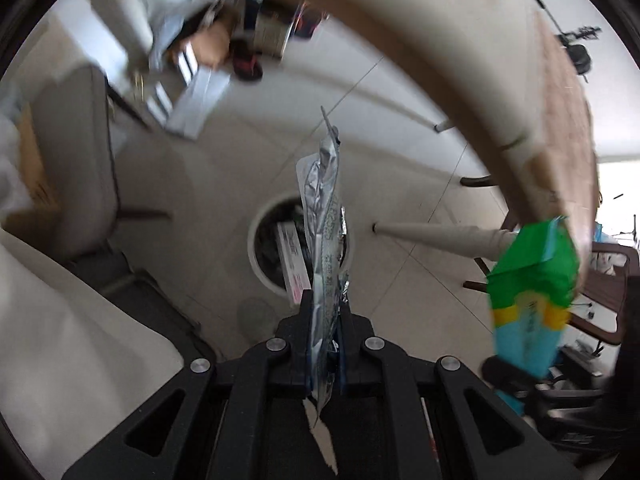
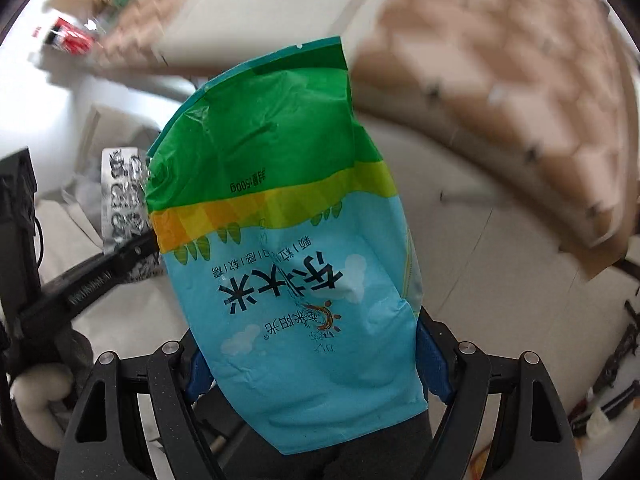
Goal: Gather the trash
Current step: 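Carry the foil pack and rice bag over the bin and open both tools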
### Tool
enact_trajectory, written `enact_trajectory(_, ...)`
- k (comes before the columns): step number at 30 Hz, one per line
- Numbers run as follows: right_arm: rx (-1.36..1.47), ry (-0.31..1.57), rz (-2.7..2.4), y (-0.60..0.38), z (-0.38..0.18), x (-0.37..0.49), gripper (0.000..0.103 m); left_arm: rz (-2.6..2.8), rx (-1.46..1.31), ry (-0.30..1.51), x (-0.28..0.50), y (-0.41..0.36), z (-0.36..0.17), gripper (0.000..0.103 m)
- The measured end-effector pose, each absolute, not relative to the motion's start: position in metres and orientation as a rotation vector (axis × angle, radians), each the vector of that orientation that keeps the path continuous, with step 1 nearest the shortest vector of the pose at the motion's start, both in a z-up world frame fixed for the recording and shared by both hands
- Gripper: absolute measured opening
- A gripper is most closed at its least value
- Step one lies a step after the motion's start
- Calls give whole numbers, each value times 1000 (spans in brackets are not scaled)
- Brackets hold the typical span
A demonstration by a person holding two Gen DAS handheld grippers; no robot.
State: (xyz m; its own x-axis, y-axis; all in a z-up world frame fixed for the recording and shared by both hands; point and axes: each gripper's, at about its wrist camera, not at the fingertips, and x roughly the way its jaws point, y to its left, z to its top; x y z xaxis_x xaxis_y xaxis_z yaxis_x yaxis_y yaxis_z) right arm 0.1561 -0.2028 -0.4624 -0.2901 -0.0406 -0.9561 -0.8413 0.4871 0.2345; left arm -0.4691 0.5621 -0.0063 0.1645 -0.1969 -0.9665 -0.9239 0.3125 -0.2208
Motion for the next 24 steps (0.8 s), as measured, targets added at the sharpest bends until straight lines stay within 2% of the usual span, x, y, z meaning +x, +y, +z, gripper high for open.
enact_trajectory(5,-820,1767,875,-218,-577,150,83,673,-1314,1339,-471,572,-118,6)
enact_trajectory(11,-800,1914,773,-230,-739,153,83,586,-1485,1375,-462,578,-255,6)
enact_trajectory(14,-790,1969,742,-232,-796,154,83,548,-1493,1453,-456,575,-309,6)
enact_trajectory(18,-814,1982,740,-230,-844,153,83,516,-1455,1561,-448,568,-350,6)
enact_trajectory(24,-806,2008,735,-210,-876,154,86,514,-1356,1647,-439,561,-359,8)
